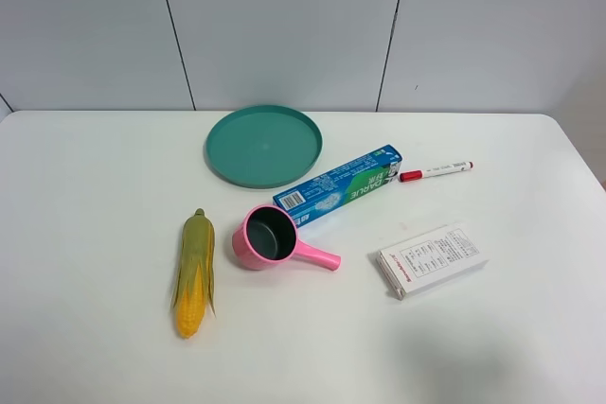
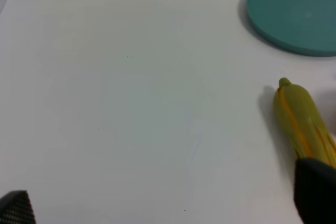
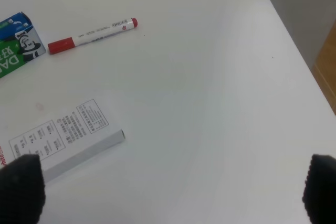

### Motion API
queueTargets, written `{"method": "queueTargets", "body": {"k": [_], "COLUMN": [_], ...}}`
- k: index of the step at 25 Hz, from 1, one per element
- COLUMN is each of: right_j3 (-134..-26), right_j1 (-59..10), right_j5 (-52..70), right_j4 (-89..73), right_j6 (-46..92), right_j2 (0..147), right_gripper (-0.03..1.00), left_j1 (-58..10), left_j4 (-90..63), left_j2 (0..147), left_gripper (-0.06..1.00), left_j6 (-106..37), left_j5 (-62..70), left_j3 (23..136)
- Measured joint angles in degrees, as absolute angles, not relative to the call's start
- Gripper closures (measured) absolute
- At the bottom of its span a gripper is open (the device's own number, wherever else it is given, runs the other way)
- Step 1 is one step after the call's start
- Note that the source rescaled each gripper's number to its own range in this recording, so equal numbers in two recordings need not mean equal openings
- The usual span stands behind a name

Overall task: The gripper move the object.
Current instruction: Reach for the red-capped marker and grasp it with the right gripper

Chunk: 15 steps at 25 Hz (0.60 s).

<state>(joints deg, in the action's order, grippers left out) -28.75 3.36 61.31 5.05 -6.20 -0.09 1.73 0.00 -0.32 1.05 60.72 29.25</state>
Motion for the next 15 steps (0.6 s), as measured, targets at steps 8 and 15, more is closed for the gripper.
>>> {"method": "queueTargets", "body": {"k": [8,15], "right_j3": [-28.75,-28.75], "right_j1": [3.36,3.36], "right_j5": [61.31,61.31], "right_j4": [4.75,1.56], "right_j6": [-5.52,-3.94], "right_j2": [-0.09,0.23], "right_gripper": [-0.03,-0.03], "left_j1": [1.73,1.73], "left_j4": [0.0,0.0], "left_j2": [-0.32,-0.32], "left_gripper": [-0.06,-0.06], "left_j6": [1.05,1.05], "left_j5": [60.72,60.72], "left_j3": [29.25,29.25]}}
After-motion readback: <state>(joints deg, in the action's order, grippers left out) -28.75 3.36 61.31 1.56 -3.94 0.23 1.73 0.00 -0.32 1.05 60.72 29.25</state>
